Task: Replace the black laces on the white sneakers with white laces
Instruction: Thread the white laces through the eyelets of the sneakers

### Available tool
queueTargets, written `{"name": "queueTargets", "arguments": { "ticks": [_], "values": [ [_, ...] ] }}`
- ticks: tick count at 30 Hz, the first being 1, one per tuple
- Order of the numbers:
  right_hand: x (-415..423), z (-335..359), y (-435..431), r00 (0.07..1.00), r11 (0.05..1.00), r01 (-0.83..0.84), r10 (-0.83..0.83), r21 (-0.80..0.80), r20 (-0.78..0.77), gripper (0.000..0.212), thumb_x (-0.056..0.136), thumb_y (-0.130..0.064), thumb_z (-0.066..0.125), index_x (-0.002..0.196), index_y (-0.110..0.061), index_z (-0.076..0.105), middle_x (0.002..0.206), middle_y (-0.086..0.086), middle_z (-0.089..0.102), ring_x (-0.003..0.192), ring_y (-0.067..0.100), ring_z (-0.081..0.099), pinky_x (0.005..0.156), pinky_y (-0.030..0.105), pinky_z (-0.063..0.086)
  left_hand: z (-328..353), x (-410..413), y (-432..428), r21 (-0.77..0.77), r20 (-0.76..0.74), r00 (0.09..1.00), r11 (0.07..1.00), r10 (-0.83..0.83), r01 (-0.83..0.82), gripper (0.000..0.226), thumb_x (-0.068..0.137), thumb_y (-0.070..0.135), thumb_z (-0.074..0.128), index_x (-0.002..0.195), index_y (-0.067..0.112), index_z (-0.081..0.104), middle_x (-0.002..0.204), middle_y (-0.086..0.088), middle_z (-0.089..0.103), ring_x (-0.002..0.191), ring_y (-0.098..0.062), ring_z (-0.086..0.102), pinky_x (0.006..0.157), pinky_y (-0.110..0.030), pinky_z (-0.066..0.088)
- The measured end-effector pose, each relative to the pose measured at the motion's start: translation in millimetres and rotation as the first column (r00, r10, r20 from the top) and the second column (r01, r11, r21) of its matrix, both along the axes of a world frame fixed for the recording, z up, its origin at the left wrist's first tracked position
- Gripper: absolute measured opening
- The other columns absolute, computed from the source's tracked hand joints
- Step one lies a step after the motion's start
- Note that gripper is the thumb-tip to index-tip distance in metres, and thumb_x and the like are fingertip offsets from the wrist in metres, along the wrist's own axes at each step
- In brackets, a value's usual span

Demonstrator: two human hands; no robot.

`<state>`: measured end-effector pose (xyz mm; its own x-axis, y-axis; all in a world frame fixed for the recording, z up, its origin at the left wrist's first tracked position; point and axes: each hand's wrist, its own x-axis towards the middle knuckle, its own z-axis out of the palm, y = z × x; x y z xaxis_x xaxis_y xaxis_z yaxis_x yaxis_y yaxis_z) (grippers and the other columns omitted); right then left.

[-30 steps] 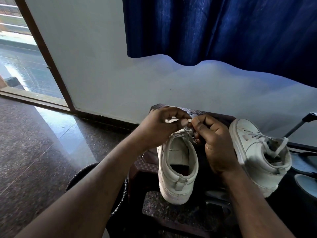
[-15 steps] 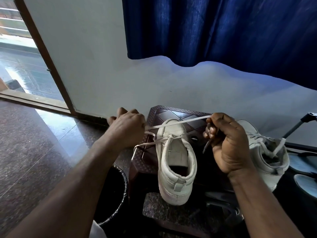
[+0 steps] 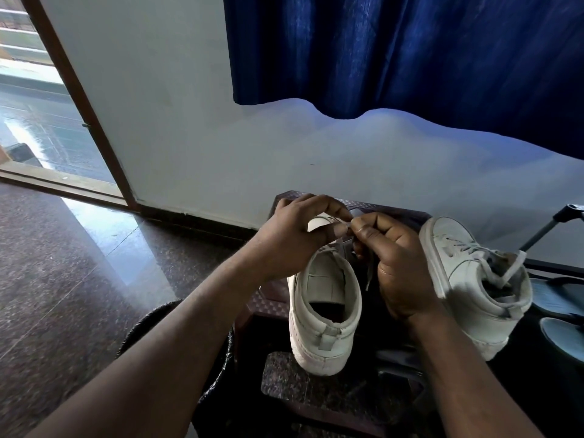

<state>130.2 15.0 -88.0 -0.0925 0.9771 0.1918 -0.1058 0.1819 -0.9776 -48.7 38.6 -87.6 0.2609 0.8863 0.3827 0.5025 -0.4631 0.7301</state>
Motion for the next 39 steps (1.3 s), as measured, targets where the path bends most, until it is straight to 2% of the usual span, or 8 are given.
{"name": "queueTargets", "arguments": {
  "ticks": [5,11,15,19,23,28,34,39],
  "values": [
    [0,1,0,1.000,1.000,-0.007,0.007,-0.014,0.005,0.018,0.095,-0.020,0.067,0.077,-0.018,0.074,0.068,-0.001,0.061,0.067,0.012,0.049,0.064,0.024,0.044,6,-7,-4,0.001,-0.105,0.990,0.996,0.094,-0.094,0.012,0.094,0.045,0.071,0.086,0.039,0.063,0.105,0.017,0.062,0.106,-0.015,0.045,0.090,-0.033,0.035],
    [13,0,8,0.995,0.997,0.062,-0.065,-0.042,-0.082,0.022,0.098,-0.011,0.063,0.076,-0.014,0.069,0.077,0.013,0.052,0.062,0.011,0.043,0.060,0.020,0.041,1,-53,-2,-0.088,-0.486,0.838,0.940,0.248,-0.329,0.011,0.092,0.051,0.065,0.083,0.046,0.067,0.116,0.020,0.060,0.122,-0.018,0.040,0.092,-0.037,0.042],
    [3,-3,5,0.999,0.997,0.011,-0.013,-0.070,-0.036,0.022,0.103,-0.009,0.055,0.085,-0.004,0.067,0.077,0.003,0.067,0.064,0.008,0.048,0.060,0.018,0.043,1,-44,-3,-0.086,-0.284,0.941,0.972,0.185,-0.217,0.011,0.087,0.059,0.066,0.092,0.050,0.068,0.105,0.016,0.064,0.105,-0.005,0.055,0.107,-0.043,0.040],
    [-6,-4,1,0.995,0.999,-0.038,0.037,0.008,0.089,0.021,0.102,-0.007,0.059,0.089,0.005,0.071,0.082,0.008,0.072,0.073,0.013,0.059,0.069,0.021,0.051,9,-19,-8,-0.169,-0.016,1.000,0.985,0.017,-0.020,0.021,0.095,0.045,0.068,0.104,0.028,0.077,0.104,0.014,0.073,0.105,-0.011,0.067,0.093,-0.034,0.051],
    [0,-5,3,0.989,0.999,0.020,-0.026,0.042,0.144,0.016,0.098,-0.014,0.068,0.085,-0.009,0.077,0.081,0.002,0.076,0.074,0.013,0.064,0.073,0.028,0.053,7,-9,-9,-0.169,-0.052,0.998,0.984,0.047,-0.055,0.018,0.096,0.032,0.073,0.089,0.016,0.073,0.070,0.024,0.063,0.064,0.007,0.052,0.064,-0.014,0.039],
    [4,-7,5,0.984,0.997,0.028,-0.039,0.068,0.176,0.017,0.093,-0.018,0.073,0.078,-0.012,0.075,0.073,0.003,0.072,0.069,0.012,0.061,0.071,0.029,0.050,10,-12,-11,-0.235,0.027,0.999,0.972,0.026,-0.019,0.016,0.096,0.033,0.073,0.090,0.018,0.073,0.085,0.000,0.072,0.072,-0.005,0.056,0.075,-0.037,0.051],
    [3,-4,3,0.996,0.999,0.015,-0.012,-0.041,0.083,0.024,0.088,-0.033,0.079,0.080,-0.012,0.071,0.078,0.008,0.069,0.074,0.018,0.059,0.077,0.036,0.050,12,-7,-14,-0.259,0.069,0.991,0.962,0.113,-0.091,0.011,0.094,0.024,0.076,0.084,0.020,0.074,0.069,0.011,0.069,0.061,-0.001,0.055,0.065,-0.022,0.045],
    [15,4,-8,0.803,0.986,-0.169,0.145,-0.012,0.578,0.039,0.074,-0.056,0.084,0.101,-0.031,0.069,0.094,-0.011,0.070,0.086,0.003,0.066,0.077,0.016,0.051,13,-8,-13,-0.331,0.054,0.971,0.921,0.234,-0.204,0.015,0.089,0.031,0.077,0.080,0.019,0.075,0.059,0.009,0.059,0.054,-0.007,0.048,0.058,-0.025,0.040]
  ]
}}
